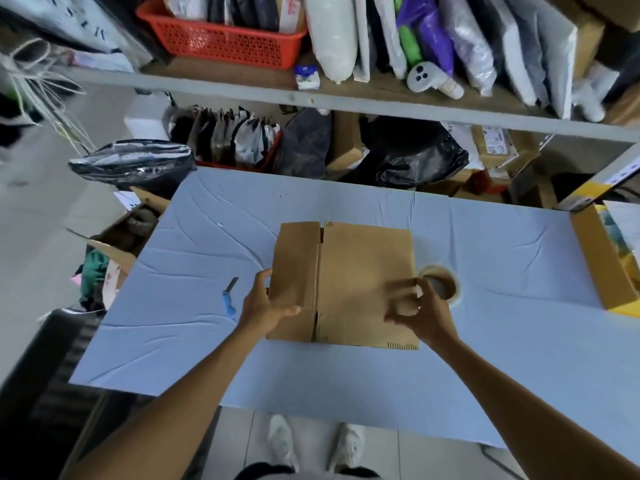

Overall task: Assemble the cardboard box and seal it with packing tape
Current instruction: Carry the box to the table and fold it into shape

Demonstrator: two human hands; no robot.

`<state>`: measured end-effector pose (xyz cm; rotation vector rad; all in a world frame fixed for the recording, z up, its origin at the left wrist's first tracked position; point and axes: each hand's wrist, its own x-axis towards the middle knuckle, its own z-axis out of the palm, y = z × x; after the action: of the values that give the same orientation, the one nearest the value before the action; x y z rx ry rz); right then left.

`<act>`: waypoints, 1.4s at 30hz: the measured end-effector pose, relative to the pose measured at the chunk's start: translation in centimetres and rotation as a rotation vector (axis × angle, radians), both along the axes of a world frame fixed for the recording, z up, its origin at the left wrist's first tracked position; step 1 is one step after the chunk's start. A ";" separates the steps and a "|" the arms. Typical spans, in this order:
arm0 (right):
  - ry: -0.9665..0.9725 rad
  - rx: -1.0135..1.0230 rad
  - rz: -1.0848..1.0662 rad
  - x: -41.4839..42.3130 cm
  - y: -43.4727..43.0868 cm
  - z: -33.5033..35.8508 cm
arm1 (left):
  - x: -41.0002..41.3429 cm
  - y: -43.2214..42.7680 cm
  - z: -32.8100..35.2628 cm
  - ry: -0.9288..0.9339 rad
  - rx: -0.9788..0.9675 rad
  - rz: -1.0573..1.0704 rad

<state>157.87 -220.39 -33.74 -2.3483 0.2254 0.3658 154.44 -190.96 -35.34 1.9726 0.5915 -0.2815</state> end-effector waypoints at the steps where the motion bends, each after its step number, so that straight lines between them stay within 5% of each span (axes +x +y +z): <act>1: -0.003 0.008 0.000 -0.1 0.1 -0.2 | 0.0 0.0 -0.2 0.011 -0.014 0.014; 11: 0.094 0.085 -0.018 -0.1 1.2 -2.4 | -0.4 -1.5 -1.2 0.061 -0.091 0.131; 22: 0.162 0.163 -0.108 1.8 2.3 -3.2 | 0.3 -2.0 -3.1 0.214 0.062 0.060; 30: 0.127 0.421 -0.327 2.2 2.0 -3.5 | 0.4 -0.9 -3.2 0.199 -0.038 0.045; 36: 0.154 0.515 -0.331 3.4 2.9 -2.5 | 1.8 -0.7 -2.4 0.204 -0.293 0.011; 42: 0.192 0.400 -0.247 3.3 4.1 -3.0 | 2.4 -1.2 -1.2 0.097 -0.282 0.042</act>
<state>161.20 -216.32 -36.79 -1.8681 0.4822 0.4677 156.79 -192.17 -36.57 1.6805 0.6189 -0.4132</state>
